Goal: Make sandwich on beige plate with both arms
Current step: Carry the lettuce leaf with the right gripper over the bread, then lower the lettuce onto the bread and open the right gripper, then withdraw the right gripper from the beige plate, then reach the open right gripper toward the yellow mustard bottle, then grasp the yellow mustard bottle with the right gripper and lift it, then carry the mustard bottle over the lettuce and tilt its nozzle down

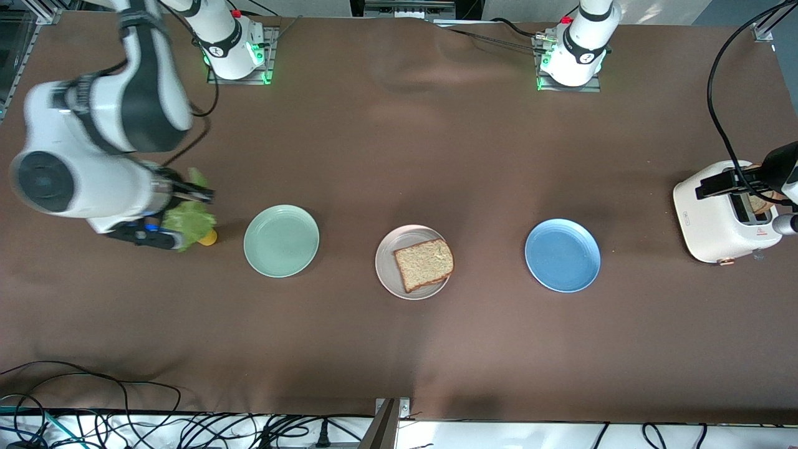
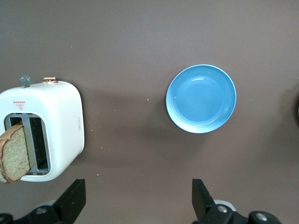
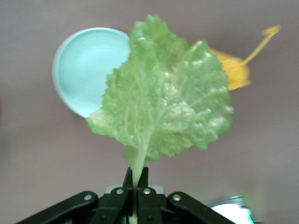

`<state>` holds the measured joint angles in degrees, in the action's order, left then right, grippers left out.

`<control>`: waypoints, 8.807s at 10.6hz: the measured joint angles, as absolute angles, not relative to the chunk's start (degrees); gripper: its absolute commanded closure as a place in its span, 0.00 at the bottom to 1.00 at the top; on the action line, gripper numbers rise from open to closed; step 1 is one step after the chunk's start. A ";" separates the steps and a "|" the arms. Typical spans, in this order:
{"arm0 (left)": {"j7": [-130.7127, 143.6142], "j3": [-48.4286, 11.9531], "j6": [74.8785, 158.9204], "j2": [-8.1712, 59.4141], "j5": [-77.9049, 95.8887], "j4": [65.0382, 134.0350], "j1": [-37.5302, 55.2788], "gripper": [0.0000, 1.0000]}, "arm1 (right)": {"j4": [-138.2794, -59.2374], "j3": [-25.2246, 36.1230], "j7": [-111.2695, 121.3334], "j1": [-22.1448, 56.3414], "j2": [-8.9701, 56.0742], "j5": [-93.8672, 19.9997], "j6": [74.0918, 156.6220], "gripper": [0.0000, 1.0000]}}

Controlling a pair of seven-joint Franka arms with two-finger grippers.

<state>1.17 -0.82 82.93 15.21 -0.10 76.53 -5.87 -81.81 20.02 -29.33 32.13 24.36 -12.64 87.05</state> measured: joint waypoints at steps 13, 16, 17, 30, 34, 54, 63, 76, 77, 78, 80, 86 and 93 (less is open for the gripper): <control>1.12 -1.03 83.36 15.49 -0.10 75.73 -7.13 0.00 | -74.94 7.92 -87.36 46.12 48.77 -30.90 143.82 1.00; 1.19 -0.93 83.66 15.50 4.36 75.61 -9.55 0.00 | -71.66 7.85 -89.03 45.99 53.07 -30.90 145.50 0.16; 1.04 -0.90 83.69 15.50 7.92 75.60 -12.27 0.00 | -71.32 7.86 -89.07 45.91 53.71 -30.90 145.90 0.12; 0.87 -13.06 84.16 15.31 -2.11 75.52 -12.68 0.00 | -69.41 13.09 -80.79 45.65 43.57 -15.15 116.76 0.00; 0.86 -12.89 84.15 15.26 -2.15 75.48 -12.92 0.00 | -71.38 18.67 -56.53 43.77 36.86 -14.49 101.47 0.00; 0.95 -3.66 83.24 14.49 -2.16 77.06 -2.48 0.00 | -103.41 18.85 88.15 1.42 24.30 -25.38 111.70 0.00; 0.96 -3.50 83.22 15.85 -2.16 77.11 -2.75 0.00 | -103.64 18.72 137.49 -4.71 37.45 -58.17 102.28 0.00; 1.07 -2.97 83.22 16.78 -2.16 77.17 -3.16 0.00 | -104.00 16.24 142.22 -5.27 40.54 -66.55 96.19 1.00; 1.07 -2.97 83.22 16.78 -2.16 77.17 -3.16 0.00 | -104.00 16.25 140.49 -5.30 40.54 -66.57 96.21 1.00; 1.07 -2.97 83.22 16.78 -2.16 77.17 -3.16 0.00 | -103.98 16.26 138.29 -5.31 40.54 -66.57 96.29 1.00; 1.07 -3.02 83.25 16.78 -2.16 77.17 -3.09 0.00 | -103.41 16.22 132.61 -5.25 40.32 -66.04 97.61 1.00; 1.07 -3.12 83.27 16.99 -2.16 77.18 -2.82 0.00 | -94.34 13.41 100.90 -1.40 34.57 -48.67 101.29 1.00; 1.07 -3.00 83.22 17.07 -2.17 77.22 -3.12 0.00 | -77.44 10.44 65.16 16.20 32.36 -19.20 107.33 1.00</control>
<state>1.07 -3.00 83.22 17.07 -2.17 77.22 -3.12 -77.44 10.44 65.16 16.20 32.36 -19.20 107.33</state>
